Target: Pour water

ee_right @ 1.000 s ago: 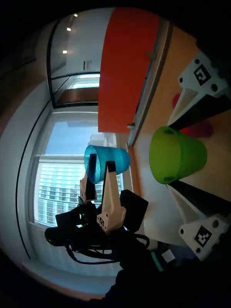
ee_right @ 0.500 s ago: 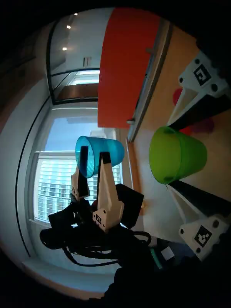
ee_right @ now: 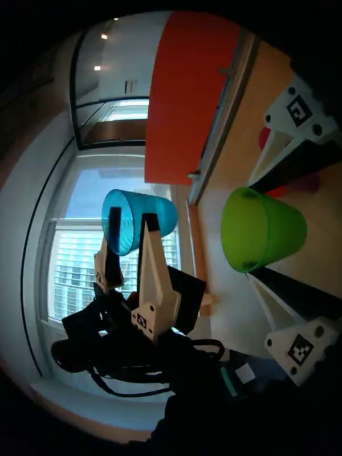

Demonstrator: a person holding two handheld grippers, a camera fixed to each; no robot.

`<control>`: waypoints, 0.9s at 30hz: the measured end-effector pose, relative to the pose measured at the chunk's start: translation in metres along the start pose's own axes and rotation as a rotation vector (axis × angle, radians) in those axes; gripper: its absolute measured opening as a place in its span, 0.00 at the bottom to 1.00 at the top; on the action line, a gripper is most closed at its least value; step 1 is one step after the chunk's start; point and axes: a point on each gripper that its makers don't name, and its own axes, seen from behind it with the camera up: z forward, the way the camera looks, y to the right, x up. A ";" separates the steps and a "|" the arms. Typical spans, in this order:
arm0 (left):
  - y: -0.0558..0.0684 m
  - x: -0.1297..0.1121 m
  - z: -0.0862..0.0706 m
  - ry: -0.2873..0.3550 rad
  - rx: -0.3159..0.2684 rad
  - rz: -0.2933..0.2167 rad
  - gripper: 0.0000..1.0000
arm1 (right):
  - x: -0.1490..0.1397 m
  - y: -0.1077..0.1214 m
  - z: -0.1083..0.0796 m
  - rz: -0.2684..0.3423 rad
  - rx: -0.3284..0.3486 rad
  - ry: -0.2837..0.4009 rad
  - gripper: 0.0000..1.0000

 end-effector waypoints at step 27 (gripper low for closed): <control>0.001 0.008 0.006 -0.001 0.033 0.210 0.87 | 0.002 -0.005 0.010 -0.008 0.018 0.003 0.90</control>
